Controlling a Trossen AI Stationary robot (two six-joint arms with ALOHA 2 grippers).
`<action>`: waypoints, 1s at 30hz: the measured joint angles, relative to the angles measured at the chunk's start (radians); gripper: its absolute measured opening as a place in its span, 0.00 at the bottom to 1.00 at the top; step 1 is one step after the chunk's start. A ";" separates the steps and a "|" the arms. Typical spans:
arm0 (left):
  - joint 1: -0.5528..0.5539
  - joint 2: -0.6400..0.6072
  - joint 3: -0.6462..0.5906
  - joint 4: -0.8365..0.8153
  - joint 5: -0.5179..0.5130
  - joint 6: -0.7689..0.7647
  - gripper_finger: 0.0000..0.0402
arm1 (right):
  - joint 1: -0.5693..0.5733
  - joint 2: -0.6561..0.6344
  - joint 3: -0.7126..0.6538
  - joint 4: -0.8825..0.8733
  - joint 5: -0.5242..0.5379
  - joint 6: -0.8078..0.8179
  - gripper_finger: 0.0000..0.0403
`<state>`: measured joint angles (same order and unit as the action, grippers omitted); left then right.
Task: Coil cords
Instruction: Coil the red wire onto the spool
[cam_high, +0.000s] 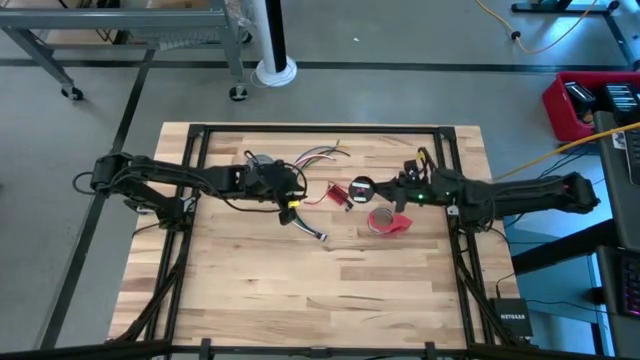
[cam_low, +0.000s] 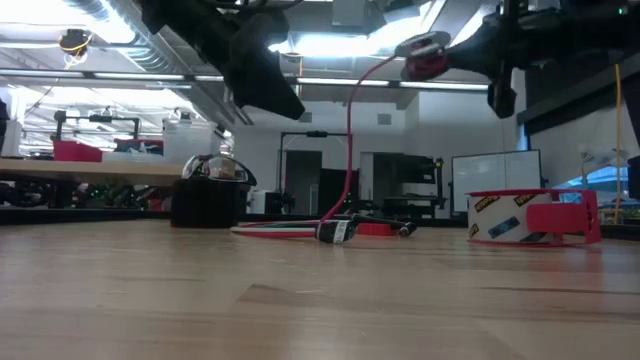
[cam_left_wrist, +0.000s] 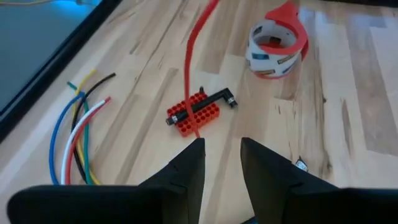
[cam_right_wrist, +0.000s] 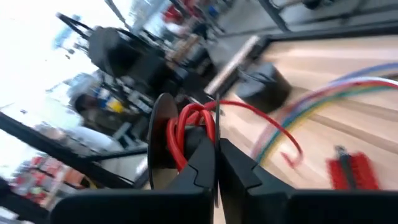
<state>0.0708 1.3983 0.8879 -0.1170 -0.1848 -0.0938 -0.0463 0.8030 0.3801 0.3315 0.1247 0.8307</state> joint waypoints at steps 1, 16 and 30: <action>0.000 0.001 0.000 -0.003 -0.001 -0.001 0.24 | 0.000 0.004 -0.013 0.044 -0.003 0.000 0.02; -0.001 0.203 0.000 0.420 -0.105 0.018 0.24 | 0.000 0.184 -0.026 0.334 0.014 -0.051 0.02; -0.003 0.309 0.000 0.568 -0.193 0.010 0.24 | 0.000 0.224 -0.026 0.382 -0.031 -0.055 0.02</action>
<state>0.0676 1.7071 0.8879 0.4512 -0.3777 -0.0838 -0.0463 1.0267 0.3538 0.7135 0.0933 0.7761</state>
